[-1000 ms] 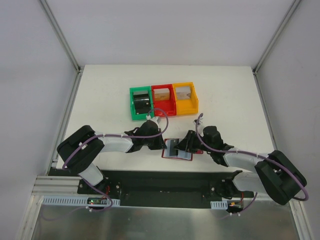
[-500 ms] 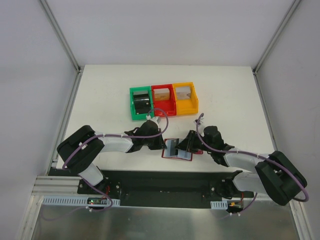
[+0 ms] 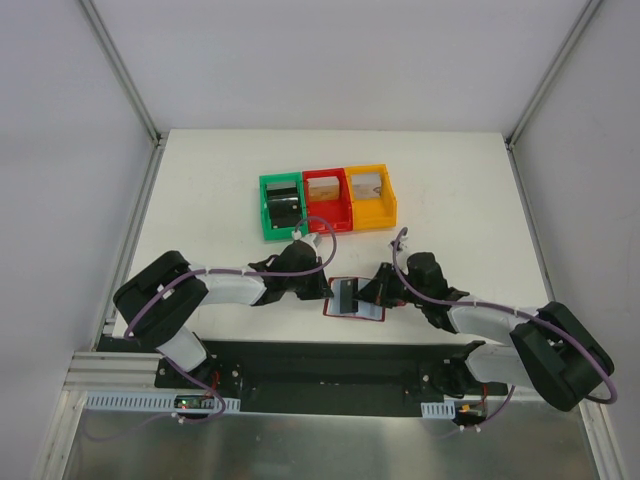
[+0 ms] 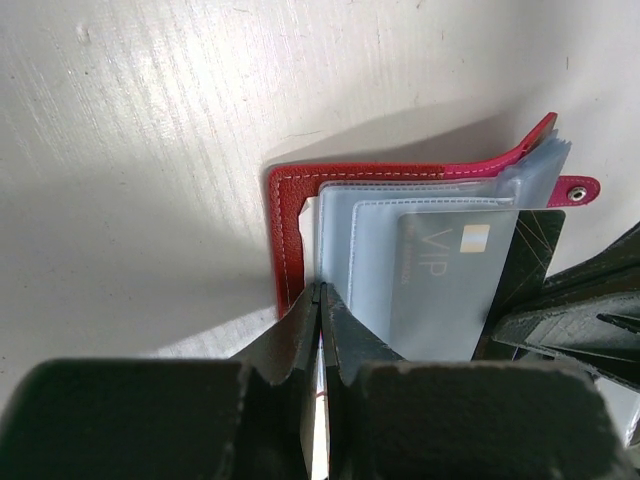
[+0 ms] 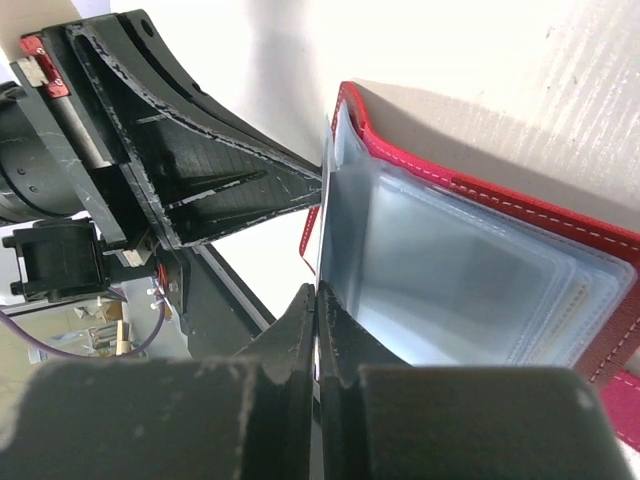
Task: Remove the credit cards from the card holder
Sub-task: Remove the credit card from the card holder.
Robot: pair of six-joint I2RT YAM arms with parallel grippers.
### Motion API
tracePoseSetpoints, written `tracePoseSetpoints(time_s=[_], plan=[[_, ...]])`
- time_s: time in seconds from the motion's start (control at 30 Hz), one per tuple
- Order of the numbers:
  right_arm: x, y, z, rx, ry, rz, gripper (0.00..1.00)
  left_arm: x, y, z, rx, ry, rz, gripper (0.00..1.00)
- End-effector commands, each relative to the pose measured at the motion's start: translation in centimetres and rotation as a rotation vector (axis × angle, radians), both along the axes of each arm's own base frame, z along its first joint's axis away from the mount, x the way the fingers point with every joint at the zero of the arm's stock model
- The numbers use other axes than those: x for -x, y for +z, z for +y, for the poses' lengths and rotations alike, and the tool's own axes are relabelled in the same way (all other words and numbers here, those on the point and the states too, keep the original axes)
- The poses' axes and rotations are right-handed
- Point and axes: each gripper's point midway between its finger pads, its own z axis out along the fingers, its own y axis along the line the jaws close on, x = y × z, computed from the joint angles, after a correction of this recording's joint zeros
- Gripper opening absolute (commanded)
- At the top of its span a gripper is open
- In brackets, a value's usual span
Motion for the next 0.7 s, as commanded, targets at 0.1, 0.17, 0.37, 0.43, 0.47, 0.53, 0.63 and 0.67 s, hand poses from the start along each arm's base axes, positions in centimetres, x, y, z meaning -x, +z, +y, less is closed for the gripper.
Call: tracePoseSetpoints(time_s=[0.1,0.17,0.37,0.43,0.47,0.53,0.63,0.67], plan=[[-0.8,1.4,0.0,0.016,0.007,-0.062,0.01,1.3,-2.3,3.2,-0.119,0.030,0.053,0.00],[-0.8,1.5,-0.3,0.041,0.007,-0.072,0.01,1.4,-2.4,3.3,-0.122,0.028,0.054,0.00],[-0.7,1.7,-1.4,0.099,0.008,-0.092,0.01,1.6,-2.6,3.8,-0.129,0.034,0.055,0.00],[-0.7,1.7,-1.6,0.108,0.004,-0.093,0.01,1.5,-2.6,3.8,-0.130,0.036,0.054,0.00],[-0.7,1.8,-1.7,0.111,0.006,-0.098,0.01,1.6,-2.6,3.9,-0.131,0.037,0.056,0.00],[-0.6,1.9,-1.9,0.117,0.003,-0.097,0.01,1.5,-2.6,3.9,-0.127,0.041,0.056,0.00],[-0.6,2.0,-2.3,0.132,0.001,-0.105,0.01,1.5,-2.4,3.9,-0.125,0.039,0.054,0.00],[-0.7,2.3,-2.4,0.132,-0.003,-0.114,0.01,1.5,-2.3,3.9,-0.121,0.039,0.054,0.00]])
